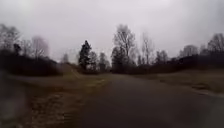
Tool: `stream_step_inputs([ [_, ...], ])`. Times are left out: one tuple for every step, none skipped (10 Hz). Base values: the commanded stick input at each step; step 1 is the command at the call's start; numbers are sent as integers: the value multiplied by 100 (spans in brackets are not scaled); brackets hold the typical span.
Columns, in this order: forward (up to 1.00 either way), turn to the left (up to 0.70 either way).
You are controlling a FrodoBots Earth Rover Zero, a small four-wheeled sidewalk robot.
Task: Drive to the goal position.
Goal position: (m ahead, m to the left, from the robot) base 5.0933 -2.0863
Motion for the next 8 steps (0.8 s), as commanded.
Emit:
stream_step_inputs([
  [68, 0],
  [68, 0],
  [68, 0],
  [68, 0],
  [68, 0],
  [68, 0],
  [68, 0],
  [68, 0],
])
